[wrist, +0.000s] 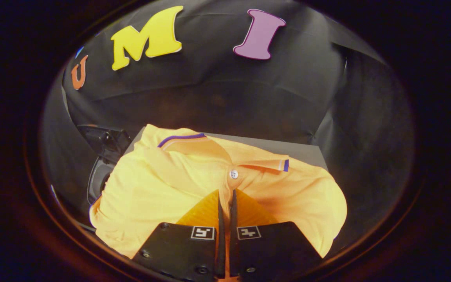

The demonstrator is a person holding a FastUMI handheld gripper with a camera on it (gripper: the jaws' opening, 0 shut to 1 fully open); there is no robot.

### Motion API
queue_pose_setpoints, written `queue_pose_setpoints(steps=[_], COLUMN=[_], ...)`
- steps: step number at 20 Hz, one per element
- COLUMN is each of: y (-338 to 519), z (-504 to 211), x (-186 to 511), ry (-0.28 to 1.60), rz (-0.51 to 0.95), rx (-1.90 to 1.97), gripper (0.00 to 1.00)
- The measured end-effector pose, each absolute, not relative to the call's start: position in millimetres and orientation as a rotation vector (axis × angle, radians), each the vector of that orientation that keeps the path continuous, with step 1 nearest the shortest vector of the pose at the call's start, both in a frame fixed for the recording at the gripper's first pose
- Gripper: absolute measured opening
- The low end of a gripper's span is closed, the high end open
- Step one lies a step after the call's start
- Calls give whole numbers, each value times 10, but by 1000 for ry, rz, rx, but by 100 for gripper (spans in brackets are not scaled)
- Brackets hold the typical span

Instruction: Put the clothes into the washing machine and then close the washing machine lid.

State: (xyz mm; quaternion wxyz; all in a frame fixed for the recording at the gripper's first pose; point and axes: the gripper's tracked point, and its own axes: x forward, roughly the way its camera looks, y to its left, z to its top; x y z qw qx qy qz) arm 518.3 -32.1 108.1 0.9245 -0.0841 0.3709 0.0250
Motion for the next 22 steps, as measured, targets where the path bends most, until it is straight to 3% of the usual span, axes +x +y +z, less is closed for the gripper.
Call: queue_pose_setpoints(steps=[8, 22], y=[-299, 246], z=[1182, 1985], x=[5129, 4895], ry=[846, 802], rz=[-2, 22], rx=[-195, -60], gripper=[7, 7])
